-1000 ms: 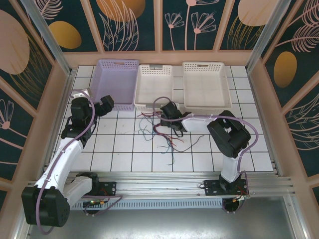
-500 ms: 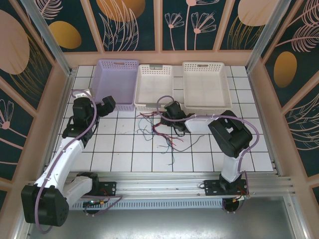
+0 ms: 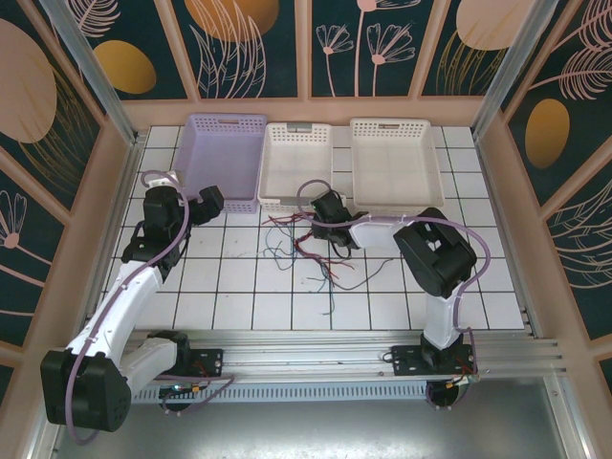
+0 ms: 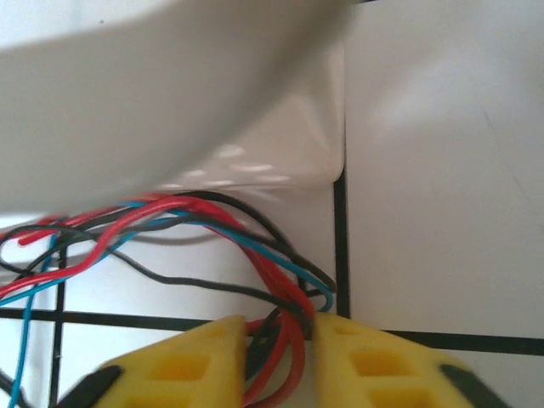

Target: Untangle the cables

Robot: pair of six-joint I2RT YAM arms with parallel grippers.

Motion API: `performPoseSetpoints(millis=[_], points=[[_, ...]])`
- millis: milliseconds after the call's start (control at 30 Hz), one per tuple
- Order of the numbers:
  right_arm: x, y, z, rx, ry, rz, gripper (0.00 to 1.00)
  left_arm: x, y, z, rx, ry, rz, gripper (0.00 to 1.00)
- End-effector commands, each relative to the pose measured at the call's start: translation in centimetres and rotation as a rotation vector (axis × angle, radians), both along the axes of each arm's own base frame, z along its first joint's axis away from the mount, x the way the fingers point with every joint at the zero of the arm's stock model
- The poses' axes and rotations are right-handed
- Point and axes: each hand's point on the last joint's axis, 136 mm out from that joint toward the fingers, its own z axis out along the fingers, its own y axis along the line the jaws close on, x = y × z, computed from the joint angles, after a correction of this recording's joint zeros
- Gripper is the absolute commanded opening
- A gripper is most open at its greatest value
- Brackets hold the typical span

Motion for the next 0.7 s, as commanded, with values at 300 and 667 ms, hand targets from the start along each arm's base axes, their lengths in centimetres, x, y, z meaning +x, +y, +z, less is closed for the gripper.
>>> performPoseSetpoints(millis=[300, 667], points=[[-4.6, 1.5, -0.3, -0.101, -0.015, 0.161, 0.00, 0.0, -0.5, 1.2, 0.024, -0.017, -0.022, 0.96], [-5.7, 2.7, 3.4, -0.030, -0.036, 0.239, 0.55, 0.1, -1.2, 0.9, 0.017, -0.004, -0.051, 0.96]])
